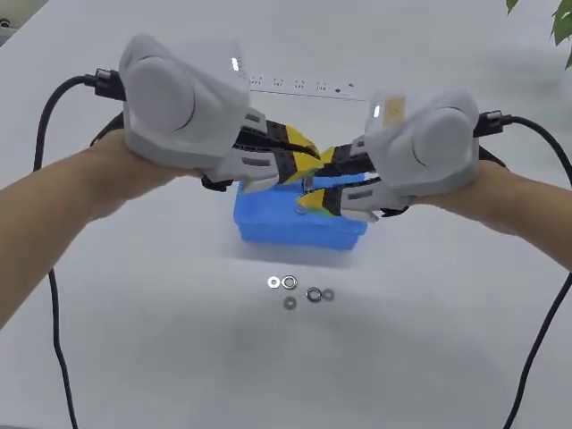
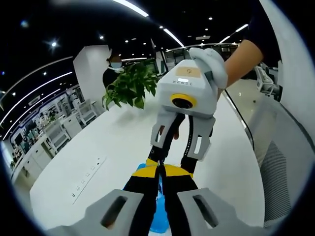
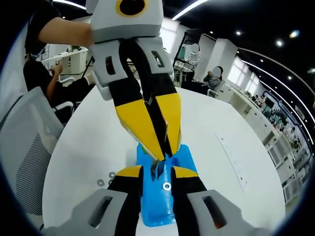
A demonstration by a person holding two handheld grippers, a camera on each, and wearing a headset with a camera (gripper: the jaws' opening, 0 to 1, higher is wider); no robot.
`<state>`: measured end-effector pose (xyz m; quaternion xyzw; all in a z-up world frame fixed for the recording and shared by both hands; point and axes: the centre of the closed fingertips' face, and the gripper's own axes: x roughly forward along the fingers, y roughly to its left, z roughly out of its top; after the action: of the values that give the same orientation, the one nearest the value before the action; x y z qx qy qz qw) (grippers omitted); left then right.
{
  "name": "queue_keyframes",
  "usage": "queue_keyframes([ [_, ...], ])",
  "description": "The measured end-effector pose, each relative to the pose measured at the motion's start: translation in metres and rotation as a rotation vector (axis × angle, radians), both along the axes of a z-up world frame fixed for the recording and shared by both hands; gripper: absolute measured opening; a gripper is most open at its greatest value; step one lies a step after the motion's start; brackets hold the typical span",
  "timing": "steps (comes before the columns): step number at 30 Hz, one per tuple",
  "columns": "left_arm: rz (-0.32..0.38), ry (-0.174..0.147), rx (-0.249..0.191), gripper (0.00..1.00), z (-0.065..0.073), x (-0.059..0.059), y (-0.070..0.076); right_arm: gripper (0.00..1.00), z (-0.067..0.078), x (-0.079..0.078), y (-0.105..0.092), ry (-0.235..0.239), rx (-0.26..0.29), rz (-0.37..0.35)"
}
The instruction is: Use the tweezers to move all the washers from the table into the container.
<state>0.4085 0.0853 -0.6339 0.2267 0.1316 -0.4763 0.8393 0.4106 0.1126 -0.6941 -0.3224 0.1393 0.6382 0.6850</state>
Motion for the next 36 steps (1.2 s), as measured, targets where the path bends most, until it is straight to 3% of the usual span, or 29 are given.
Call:
queue_keyframes([
  [5,0.013,-0.017,-0.006,0.06,0.009,-0.006,0.007,0.29,0.005,-0.005,-0.008,0.008,0.010,-0.025],
  [14,0.039,-0.027,-0.014,0.06,0.010,-0.033,0.018,0.36,0.009,-0.019,-0.038,0.066,0.064,-0.128],
  [20,0.047,-0.005,-0.026,0.06,-0.006,-0.052,0.019,0.46,-0.005,-0.032,-0.056,0.082,0.041,-0.162],
  [24,0.064,-0.009,-0.041,0.06,-0.015,-0.064,0.021,0.52,-0.009,-0.036,-0.069,0.061,0.028,-0.192],
  [27,0.070,0.001,-0.058,0.06,-0.025,-0.071,0.022,0.59,-0.014,-0.043,-0.076,0.090,0.028,-0.203],
  [32,0.065,0.015,-0.063,0.06,-0.043,-0.080,0.022,0.66,-0.030,-0.057,-0.087,0.122,-0.016,-0.183],
  [36,0.048,0.016,-0.072,0.06,-0.048,-0.086,0.016,0.74,-0.043,-0.065,-0.096,0.139,-0.041,-0.192],
])
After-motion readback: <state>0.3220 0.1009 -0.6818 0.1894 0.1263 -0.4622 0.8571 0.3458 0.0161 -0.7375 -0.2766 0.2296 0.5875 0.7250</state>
